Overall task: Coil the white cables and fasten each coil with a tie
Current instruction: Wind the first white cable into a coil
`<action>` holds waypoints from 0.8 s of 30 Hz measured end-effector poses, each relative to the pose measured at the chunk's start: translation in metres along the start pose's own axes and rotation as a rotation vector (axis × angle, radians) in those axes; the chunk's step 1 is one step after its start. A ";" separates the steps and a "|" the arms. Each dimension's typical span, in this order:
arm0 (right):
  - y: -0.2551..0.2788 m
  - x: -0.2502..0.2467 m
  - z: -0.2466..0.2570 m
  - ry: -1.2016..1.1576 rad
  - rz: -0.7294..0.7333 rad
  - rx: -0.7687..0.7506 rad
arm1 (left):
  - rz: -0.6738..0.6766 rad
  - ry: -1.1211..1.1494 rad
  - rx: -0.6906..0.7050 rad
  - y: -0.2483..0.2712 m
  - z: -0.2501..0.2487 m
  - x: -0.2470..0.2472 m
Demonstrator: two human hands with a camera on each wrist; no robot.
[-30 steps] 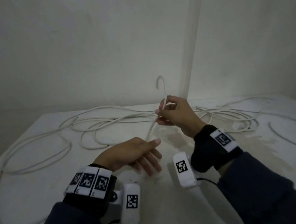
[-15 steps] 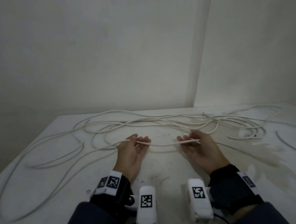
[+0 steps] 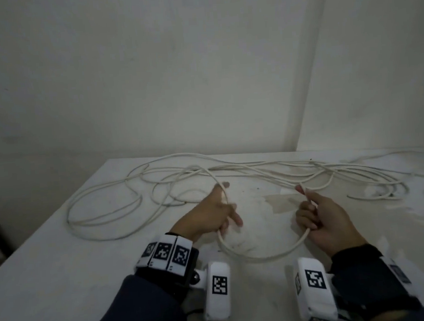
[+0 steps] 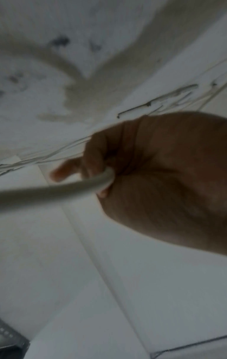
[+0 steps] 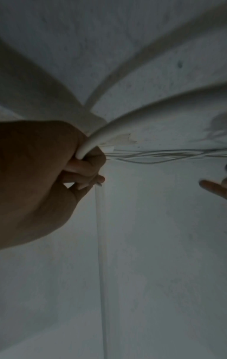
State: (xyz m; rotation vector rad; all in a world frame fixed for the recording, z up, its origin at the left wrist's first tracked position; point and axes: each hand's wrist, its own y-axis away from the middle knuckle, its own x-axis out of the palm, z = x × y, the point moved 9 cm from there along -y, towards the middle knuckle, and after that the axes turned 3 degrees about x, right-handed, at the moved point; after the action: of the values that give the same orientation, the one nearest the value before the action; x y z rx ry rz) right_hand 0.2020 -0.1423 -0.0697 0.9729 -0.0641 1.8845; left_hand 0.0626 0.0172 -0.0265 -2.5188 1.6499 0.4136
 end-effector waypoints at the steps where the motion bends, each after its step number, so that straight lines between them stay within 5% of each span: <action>1: 0.000 -0.001 0.001 -0.002 0.001 -0.023 | -0.141 0.077 0.067 -0.002 -0.005 -0.015; 4: -0.007 -0.010 0.009 -0.121 -0.049 -0.107 | -0.426 0.178 0.039 -0.006 0.014 -0.053; 7: -0.008 -0.031 0.029 -0.232 -0.163 -0.242 | -0.376 0.094 -0.170 -0.007 0.039 -0.059; 9: -0.006 -0.045 0.041 -0.299 -0.210 -0.311 | -0.348 0.012 -0.180 0.000 0.035 -0.061; 11: -0.005 -0.052 0.044 -0.381 -0.223 -0.322 | -0.231 0.002 -0.228 0.009 0.035 -0.048; 14: -0.005 -0.046 0.035 -0.465 -0.200 -0.275 | 0.167 -0.045 -0.405 0.028 0.042 0.002; 16: -0.006 -0.033 0.021 -0.503 -0.152 -0.204 | 0.231 0.009 -0.406 0.029 0.039 0.022; 24: 0.018 0.029 -0.021 -0.257 0.064 -0.014 | -0.152 0.746 -0.140 0.005 0.037 0.017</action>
State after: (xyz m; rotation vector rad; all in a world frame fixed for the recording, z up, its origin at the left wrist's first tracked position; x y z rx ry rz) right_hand 0.1691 -0.1212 -0.0589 1.2106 -0.2632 1.8045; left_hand 0.0583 0.0085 -0.0667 -3.1004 1.6227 -0.5130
